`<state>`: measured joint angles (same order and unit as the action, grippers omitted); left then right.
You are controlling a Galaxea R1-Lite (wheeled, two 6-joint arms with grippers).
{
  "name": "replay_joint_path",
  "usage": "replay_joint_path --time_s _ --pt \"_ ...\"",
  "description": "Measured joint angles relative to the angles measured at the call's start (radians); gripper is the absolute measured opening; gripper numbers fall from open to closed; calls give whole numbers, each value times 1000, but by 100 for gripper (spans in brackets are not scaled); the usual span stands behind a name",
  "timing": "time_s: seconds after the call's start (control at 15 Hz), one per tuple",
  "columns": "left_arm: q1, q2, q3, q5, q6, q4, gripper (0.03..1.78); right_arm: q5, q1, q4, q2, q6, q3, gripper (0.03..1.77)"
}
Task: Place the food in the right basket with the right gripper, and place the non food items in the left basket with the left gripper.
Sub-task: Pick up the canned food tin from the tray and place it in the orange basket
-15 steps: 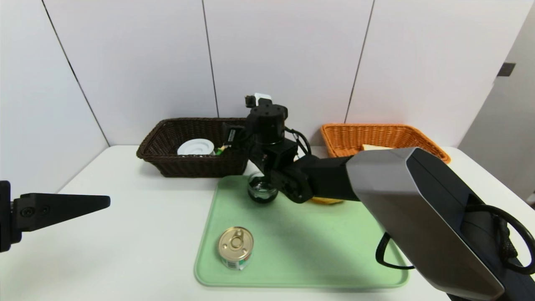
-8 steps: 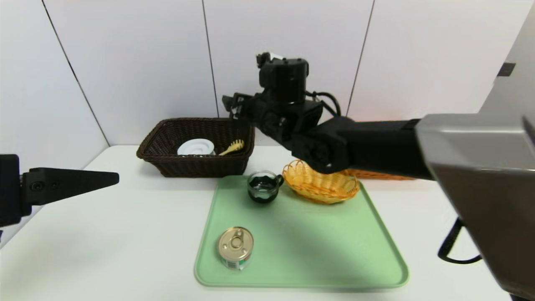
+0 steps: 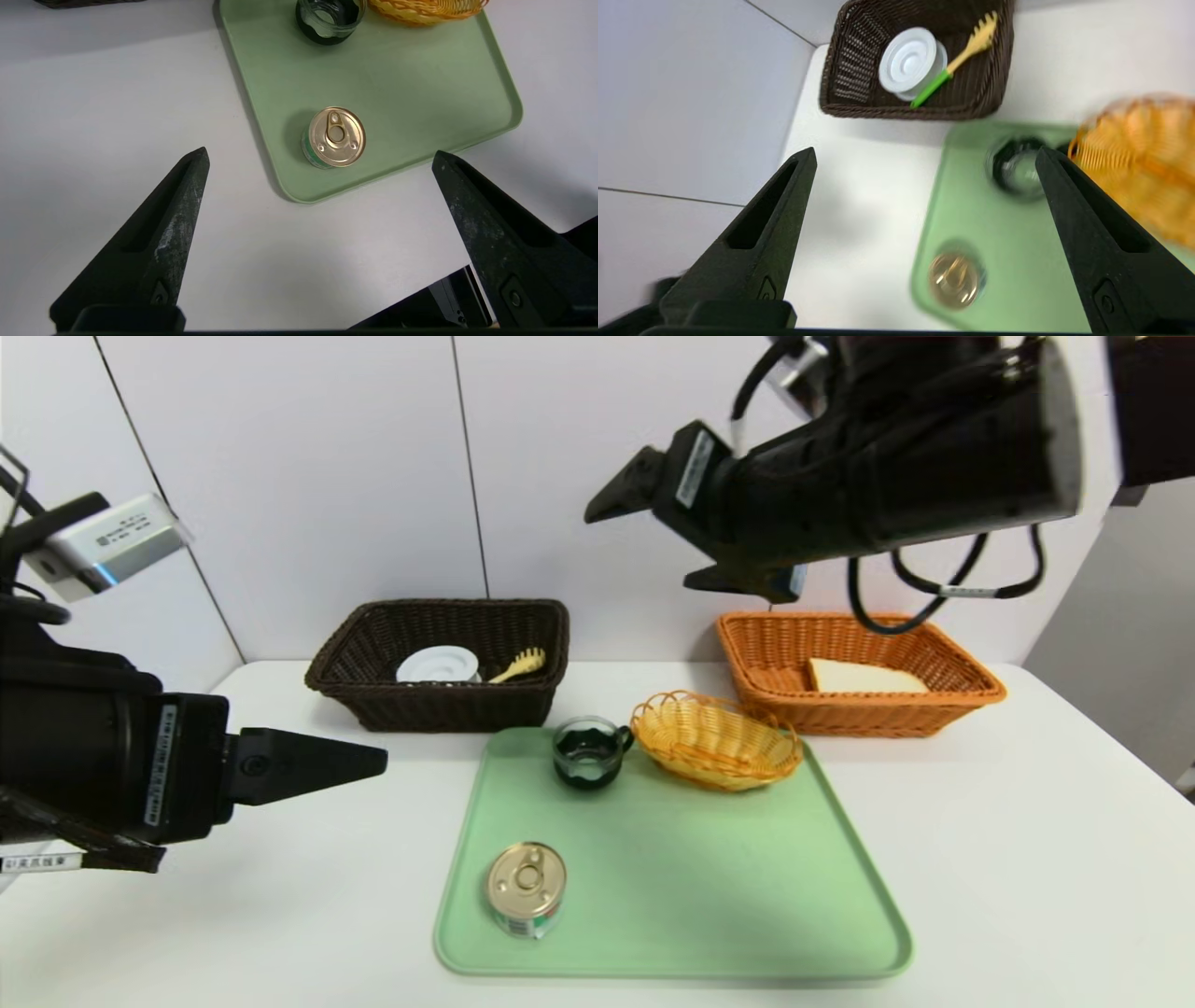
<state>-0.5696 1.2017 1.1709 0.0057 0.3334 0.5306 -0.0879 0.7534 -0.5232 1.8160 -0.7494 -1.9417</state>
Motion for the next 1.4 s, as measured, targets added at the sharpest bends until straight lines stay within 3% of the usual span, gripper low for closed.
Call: replay_joint_path --time_s 0.13,0.27,0.33,0.6,0.67,1.0,1.27,1.4 --pt "-39 30 0 -5 2 -7 169 63 -10 -101 -86 -82 21 164" --pt "-74 58 0 -6 6 -45 169 118 -20 -232 -149 -105 30 166" --pt "-88 67 -3 -6 6 -57 169 124 -35 -260 -169 -129 31 166" --pt "-112 93 -1 -6 8 -63 169 124 -105 -193 -205 -336 23 168" --pt "-113 95 -1 -6 8 -63 169 126 -111 -196 -207 -352 24 169" --pt "-114 93 -5 -6 32 -61 169 121 -115 -291 -211 -340 91 169" --pt "-114 88 -7 -6 39 -62 169 29 -113 -222 -219 -264 206 169" --pt "-114 86 -10 -6 51 -61 169 26 -106 -214 -232 -249 270 169"
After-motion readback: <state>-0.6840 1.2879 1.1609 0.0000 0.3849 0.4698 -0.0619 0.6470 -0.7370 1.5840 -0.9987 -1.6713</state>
